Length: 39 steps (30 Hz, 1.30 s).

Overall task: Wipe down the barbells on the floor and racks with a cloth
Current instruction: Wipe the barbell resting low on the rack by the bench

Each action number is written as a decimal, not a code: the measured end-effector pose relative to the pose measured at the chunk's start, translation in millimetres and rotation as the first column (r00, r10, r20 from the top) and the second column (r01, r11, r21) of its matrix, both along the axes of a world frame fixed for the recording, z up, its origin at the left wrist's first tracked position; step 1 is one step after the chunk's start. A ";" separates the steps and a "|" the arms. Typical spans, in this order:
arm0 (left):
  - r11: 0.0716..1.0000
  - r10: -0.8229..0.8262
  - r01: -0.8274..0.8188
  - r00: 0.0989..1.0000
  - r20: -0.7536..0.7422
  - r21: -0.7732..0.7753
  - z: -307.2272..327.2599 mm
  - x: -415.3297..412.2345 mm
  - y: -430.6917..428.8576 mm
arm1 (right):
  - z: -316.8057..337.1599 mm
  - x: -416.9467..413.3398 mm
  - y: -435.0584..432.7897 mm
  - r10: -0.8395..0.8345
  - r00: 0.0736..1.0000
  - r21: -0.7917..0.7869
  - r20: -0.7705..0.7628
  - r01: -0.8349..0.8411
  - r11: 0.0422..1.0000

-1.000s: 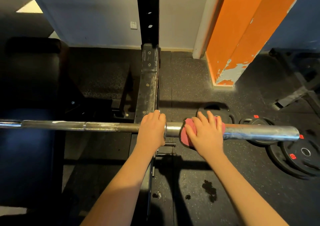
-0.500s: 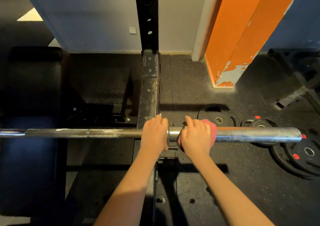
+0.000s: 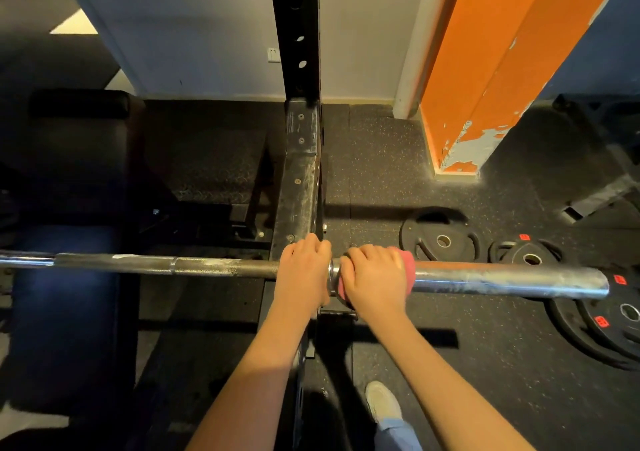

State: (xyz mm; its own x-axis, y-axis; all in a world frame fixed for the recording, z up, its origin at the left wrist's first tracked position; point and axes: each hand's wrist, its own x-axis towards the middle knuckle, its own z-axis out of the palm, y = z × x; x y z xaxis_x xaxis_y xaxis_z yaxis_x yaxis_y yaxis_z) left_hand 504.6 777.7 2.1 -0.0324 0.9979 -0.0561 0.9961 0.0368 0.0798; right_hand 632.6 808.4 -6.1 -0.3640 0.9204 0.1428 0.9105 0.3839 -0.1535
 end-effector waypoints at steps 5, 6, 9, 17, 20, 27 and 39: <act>0.997 0.029 -0.029 1.000 0.000 -0.069 4.2 1.7 2.7 | -3.6 26.5 11.4 0.242 0.968 -0.011 0.060 -0.241 0.970; 0.996 0.038 -0.038 0.999 -0.003 -0.086 5.8 2.0 3.3 | -4.6 42.2 15.2 0.239 0.969 0.005 0.055 -0.240 0.971; 0.987 0.052 -0.055 0.998 -0.023 -0.149 11.3 2.0 6.8 | -2.5 69.2 19.8 0.116 0.993 0.003 0.023 -0.116 0.993; 0.968 0.051 -0.065 0.997 -0.061 -0.241 21.2 1.5 17.4 | 4.9 26.8 27.5 0.243 0.970 -0.223 0.008 -0.236 0.946; 0.970 0.064 -0.061 0.998 0.002 -0.236 21.2 1.0 13.6 | 1.3 77.7 26.0 0.125 0.992 -0.099 -0.004 -0.125 0.987; 0.997 0.035 -0.034 0.999 0.015 -0.075 9.0 2.6 0.5 | 1.7 30.9 -1.4 -0.079 0.992 -0.100 -0.094 0.069 0.993; 0.940 -0.130 0.081 0.983 -0.127 -0.331 21.8 -13.3 38.7 | -2.4 40.0 2.5 -0.135 0.983 -0.066 -0.123 0.127 0.990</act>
